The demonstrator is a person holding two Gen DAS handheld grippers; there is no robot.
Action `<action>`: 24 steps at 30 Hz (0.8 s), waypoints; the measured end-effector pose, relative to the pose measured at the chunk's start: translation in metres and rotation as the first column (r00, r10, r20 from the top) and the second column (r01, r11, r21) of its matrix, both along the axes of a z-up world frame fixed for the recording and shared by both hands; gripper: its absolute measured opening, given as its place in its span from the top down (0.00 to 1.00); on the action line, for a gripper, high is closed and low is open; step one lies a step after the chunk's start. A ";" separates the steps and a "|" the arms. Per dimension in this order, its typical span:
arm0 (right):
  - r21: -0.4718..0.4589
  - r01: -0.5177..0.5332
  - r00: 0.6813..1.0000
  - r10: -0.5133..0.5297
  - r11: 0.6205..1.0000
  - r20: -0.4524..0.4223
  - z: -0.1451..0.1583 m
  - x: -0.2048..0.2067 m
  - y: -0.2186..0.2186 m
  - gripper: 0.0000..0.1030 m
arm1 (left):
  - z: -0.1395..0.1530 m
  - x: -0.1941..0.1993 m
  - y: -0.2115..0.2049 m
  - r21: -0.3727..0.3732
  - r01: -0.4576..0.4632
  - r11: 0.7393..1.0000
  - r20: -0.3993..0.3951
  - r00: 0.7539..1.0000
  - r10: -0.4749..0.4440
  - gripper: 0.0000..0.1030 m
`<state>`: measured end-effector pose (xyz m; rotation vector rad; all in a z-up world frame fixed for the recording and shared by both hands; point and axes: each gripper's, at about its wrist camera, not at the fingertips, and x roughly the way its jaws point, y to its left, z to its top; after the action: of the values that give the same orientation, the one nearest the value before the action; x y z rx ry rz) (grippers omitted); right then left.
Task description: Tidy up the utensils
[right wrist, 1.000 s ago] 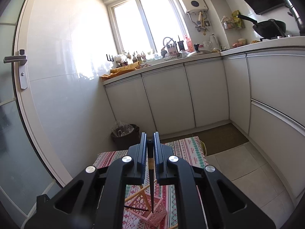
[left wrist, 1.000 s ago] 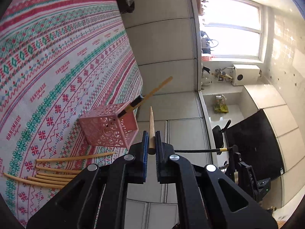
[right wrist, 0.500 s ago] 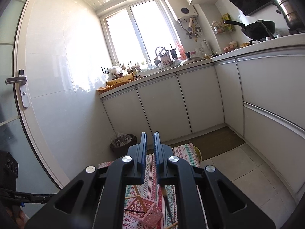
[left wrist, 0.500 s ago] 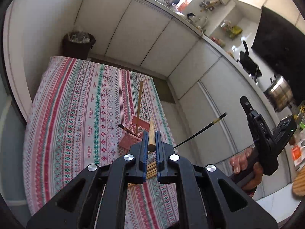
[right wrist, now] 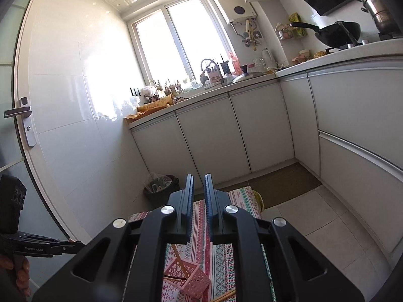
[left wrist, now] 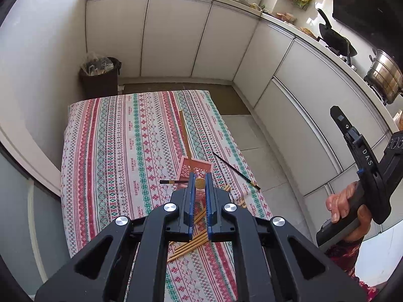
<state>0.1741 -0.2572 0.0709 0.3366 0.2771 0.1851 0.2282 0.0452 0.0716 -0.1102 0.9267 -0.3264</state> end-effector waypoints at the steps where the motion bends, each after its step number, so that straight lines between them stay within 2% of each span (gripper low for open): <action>1: 0.004 0.000 1.000 0.000 1.000 -0.011 -0.002 0.002 -0.003 0.90 | 0.002 0.001 0.000 0.006 -0.003 1.000 0.003 1.000 0.003 0.94; 13: 0.081 0.025 0.989 -0.013 0.996 -0.144 -0.025 0.017 -0.037 0.90 | 0.006 0.026 -0.028 0.102 0.027 0.994 0.015 0.999 -0.028 0.94; 16: 0.056 0.034 0.987 -0.025 0.998 -0.156 -0.026 0.016 -0.038 0.90 | 0.008 0.024 -0.037 0.112 0.041 0.993 0.026 0.999 -0.044 0.94; 19: 0.045 0.031 0.987 -0.023 0.999 -0.159 -0.026 0.014 -0.040 0.90 | 0.013 0.018 -0.037 0.085 0.037 0.996 0.057 0.998 -0.042 0.94; 22: 0.023 0.012 0.984 -0.008 1.000 -0.180 -0.027 0.016 -0.042 0.89 | 0.019 0.006 -0.029 0.022 0.036 0.999 0.088 0.995 -0.038 0.94; 24: 0.020 -0.009 0.970 0.014 1.000 -0.243 -0.037 0.024 -0.046 0.79 | 0.024 -0.005 -0.024 -0.032 0.041 0.999 0.116 0.993 -0.037 0.94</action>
<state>0.1980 -0.3031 0.0341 0.3768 0.5202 0.1576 0.2235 0.0217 0.0960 -0.1040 0.8094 -0.3814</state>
